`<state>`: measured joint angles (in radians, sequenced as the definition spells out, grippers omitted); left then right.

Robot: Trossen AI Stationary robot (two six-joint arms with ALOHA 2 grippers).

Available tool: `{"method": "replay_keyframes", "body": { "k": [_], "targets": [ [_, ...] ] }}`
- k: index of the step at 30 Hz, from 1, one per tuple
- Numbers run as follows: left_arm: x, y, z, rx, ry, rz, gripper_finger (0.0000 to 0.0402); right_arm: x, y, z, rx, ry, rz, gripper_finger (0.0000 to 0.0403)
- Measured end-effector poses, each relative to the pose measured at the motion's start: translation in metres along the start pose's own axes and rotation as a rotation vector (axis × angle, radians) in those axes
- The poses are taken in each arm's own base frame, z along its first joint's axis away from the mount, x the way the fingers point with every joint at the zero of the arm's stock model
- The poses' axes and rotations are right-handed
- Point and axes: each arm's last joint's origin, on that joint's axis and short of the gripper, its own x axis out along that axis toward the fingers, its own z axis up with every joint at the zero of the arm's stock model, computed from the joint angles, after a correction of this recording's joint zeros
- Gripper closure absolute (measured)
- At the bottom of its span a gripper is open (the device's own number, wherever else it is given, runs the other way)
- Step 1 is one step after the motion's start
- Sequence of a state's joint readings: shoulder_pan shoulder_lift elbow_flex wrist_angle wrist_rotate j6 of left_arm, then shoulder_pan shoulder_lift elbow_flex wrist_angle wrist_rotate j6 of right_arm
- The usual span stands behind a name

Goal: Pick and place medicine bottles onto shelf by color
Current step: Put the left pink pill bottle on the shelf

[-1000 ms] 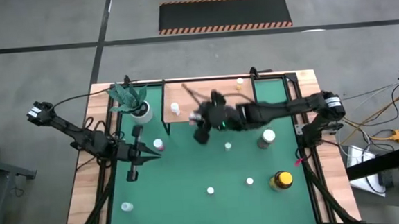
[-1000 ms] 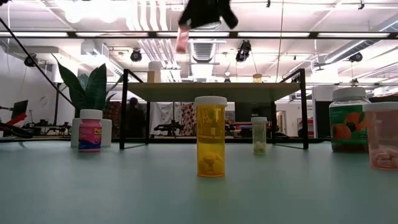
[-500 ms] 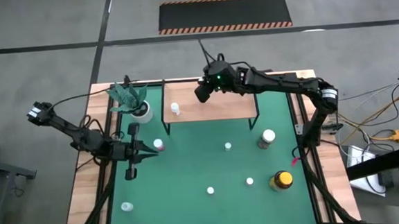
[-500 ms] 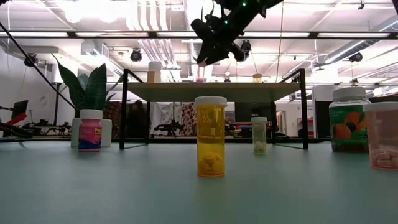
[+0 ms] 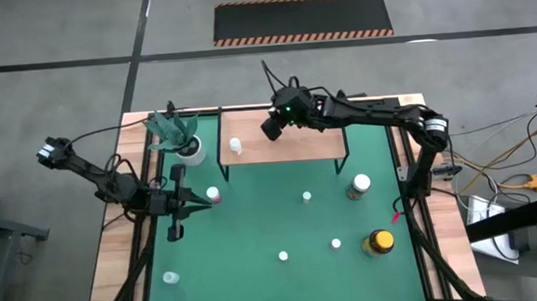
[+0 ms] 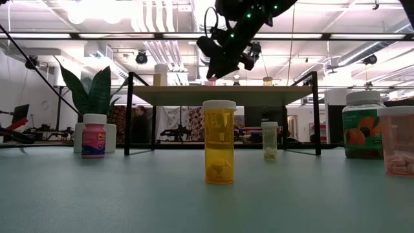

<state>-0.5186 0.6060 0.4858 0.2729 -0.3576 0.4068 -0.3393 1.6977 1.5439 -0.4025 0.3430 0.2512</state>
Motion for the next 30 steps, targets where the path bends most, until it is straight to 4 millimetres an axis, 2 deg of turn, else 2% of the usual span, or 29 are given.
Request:
{"method": "replay_keyframes", "body": {
  "k": [4, 13, 19, 24, 30],
  "targets": [
    [0.000, 0.000, 0.000, 0.000, 0.001, 0.000, 0.0394, 0.004, 0.001, 0.000, 0.003, -0.007, 0.001, 0.0282],
    [0.000, 0.000, 0.000, -0.004, -0.002, 0.001, 0.0394, 0.003, 0.002, 0.002, 0.014, -0.011, 0.005, 0.0221],
    [0.000, 0.000, 0.000, -0.003, -0.002, 0.001, 0.0394, -0.021, 0.001, 0.025, 0.004, -0.039, 0.024, 0.0206],
    [0.000, 0.000, 0.000, 0.003, -0.002, 0.001, 0.0394, -0.040, 0.007, 0.028, -0.059, 0.035, 0.028, 0.0234],
    [0.000, 0.000, 0.001, 0.076, -0.004, 0.002, 0.0394, -0.040, 0.021, 0.005, -0.124, 0.125, 0.043, 0.0321]
  ]
}}
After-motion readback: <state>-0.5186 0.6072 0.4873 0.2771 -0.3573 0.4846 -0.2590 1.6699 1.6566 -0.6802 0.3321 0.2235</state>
